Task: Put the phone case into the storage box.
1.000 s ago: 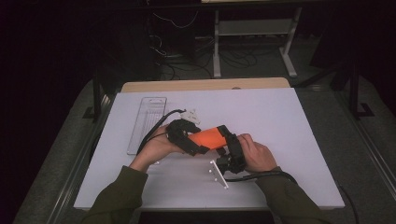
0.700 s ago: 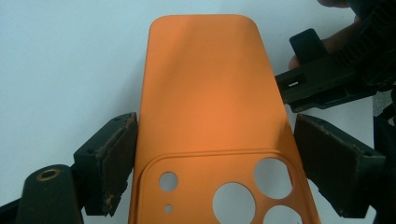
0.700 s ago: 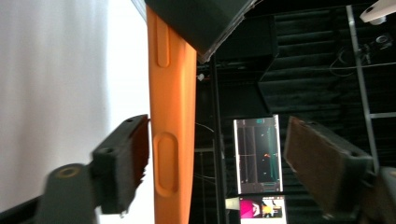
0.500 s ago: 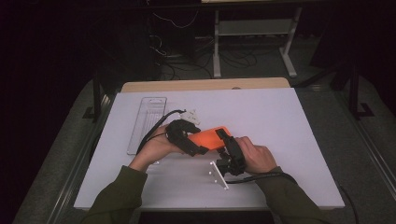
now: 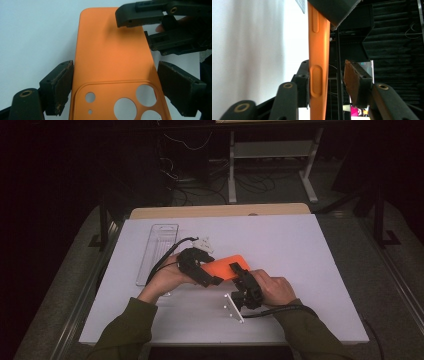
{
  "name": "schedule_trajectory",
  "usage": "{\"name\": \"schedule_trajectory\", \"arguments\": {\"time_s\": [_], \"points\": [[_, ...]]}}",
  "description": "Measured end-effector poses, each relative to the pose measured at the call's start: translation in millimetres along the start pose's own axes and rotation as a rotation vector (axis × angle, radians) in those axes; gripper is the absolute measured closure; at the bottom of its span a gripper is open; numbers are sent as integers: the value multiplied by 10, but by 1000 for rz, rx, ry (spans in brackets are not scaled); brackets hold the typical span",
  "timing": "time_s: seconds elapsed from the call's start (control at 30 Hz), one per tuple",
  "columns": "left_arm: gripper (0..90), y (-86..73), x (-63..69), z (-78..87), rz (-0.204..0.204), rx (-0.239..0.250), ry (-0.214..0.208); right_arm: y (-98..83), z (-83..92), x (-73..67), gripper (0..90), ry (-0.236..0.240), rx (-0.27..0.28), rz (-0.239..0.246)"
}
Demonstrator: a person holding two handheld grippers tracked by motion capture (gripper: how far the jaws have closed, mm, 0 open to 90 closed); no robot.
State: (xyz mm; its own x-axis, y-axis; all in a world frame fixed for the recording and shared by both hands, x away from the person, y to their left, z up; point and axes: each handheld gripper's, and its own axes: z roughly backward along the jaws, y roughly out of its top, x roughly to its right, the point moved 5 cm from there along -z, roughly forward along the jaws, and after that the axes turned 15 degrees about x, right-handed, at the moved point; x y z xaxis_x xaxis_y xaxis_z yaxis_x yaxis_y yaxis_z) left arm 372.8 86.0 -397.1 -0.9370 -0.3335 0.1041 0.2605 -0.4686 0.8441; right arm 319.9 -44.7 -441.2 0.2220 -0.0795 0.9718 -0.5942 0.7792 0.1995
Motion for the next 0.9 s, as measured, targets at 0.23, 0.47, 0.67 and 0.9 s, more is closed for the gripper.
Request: {"name": "schedule_trajectory", "arguments": {"time_s": [0.23, 0.47, 0.67, 0.9], "points": [[156, 0, -4, 8, 7, 3, -1, 10, -2, -14, 654, 16, 9, 5], [156, 2, -13, 15, 12, 3, -3, 24, 2, -26, 705, 20, 4, 20], [156, 2, -13, 20, 18, -5, -1, 30, -7, -34, 739, 26, -5, 50], [155, 3, -13, 24, 28, 3, -12, 51, 0, -23, 789, -9, -17, 73]]}}
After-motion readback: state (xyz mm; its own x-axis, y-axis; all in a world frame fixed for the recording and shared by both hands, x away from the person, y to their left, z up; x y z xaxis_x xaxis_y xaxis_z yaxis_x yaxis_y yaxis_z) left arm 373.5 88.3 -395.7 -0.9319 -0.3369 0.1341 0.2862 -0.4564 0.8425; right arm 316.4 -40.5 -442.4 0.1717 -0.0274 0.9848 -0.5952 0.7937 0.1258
